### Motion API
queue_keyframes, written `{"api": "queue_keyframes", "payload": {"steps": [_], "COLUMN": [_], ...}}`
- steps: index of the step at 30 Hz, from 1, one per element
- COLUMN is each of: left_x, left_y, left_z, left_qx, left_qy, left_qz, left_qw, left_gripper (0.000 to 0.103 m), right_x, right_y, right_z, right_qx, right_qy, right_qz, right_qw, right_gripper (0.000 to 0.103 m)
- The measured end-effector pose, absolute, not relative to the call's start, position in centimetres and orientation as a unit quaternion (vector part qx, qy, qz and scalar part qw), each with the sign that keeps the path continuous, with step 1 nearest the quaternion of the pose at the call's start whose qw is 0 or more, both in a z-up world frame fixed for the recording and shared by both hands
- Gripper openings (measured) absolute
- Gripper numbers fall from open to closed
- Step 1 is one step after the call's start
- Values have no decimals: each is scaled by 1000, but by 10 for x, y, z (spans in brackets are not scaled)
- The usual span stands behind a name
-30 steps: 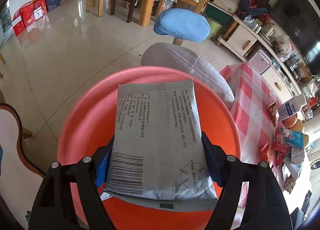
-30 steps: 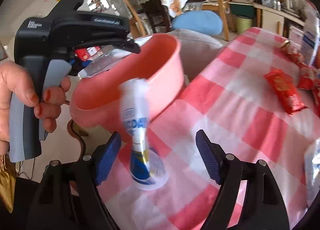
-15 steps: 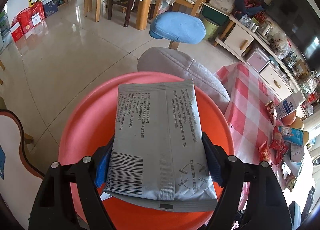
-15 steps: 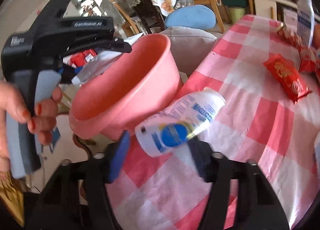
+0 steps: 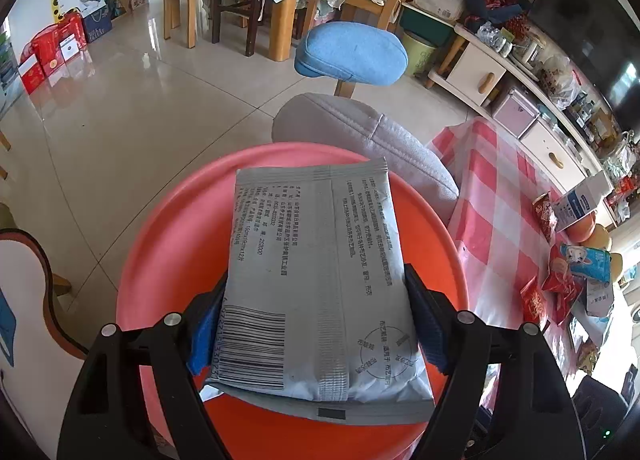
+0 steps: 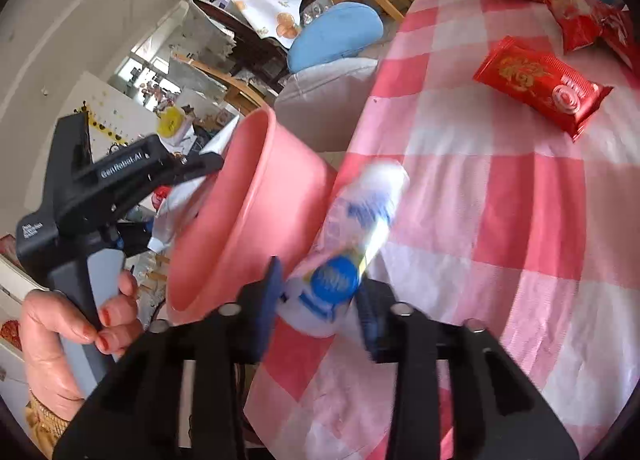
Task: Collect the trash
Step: 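Open the left tool over the pink bucket while the right tool drops the bottle in, then move both tools back over the table toward the remaining wrappers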
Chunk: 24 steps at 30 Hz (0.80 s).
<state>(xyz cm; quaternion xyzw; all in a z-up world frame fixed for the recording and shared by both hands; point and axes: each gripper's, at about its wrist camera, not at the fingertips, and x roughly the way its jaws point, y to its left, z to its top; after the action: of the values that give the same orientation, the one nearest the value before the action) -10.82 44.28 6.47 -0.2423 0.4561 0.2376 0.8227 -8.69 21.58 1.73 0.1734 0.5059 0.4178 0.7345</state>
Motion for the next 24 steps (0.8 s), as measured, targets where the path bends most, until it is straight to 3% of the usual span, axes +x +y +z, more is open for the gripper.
{"api": "queue_keyframes", "payload": {"steps": [12, 17, 18, 19, 24], "left_x": [-117, -129, -132, -134, -149], "left_y": [447, 462, 466, 468, 475], "left_z": [71, 71, 70, 70, 78], "left_qx": [-252, -281, -288, -294, -348], "left_qy": [443, 433, 430, 427, 370], "left_qz": [243, 271, 280, 286, 276], "left_qw": [826, 813, 808, 806, 816], "left_gripper": [80, 89, 90, 90, 91], "right_x": [-108, -114, -113, -115, -129], "right_y": [211, 269, 277, 286, 264], "right_z": [66, 103, 104, 104, 103], "right_qx": [156, 89, 78, 61, 40], "right_qy": [432, 400, 401, 402, 379], "right_qz": [441, 481, 483, 477, 449], "right_qw": [771, 775, 774, 779, 808], "right_gripper": [33, 34, 42, 57, 82]}}
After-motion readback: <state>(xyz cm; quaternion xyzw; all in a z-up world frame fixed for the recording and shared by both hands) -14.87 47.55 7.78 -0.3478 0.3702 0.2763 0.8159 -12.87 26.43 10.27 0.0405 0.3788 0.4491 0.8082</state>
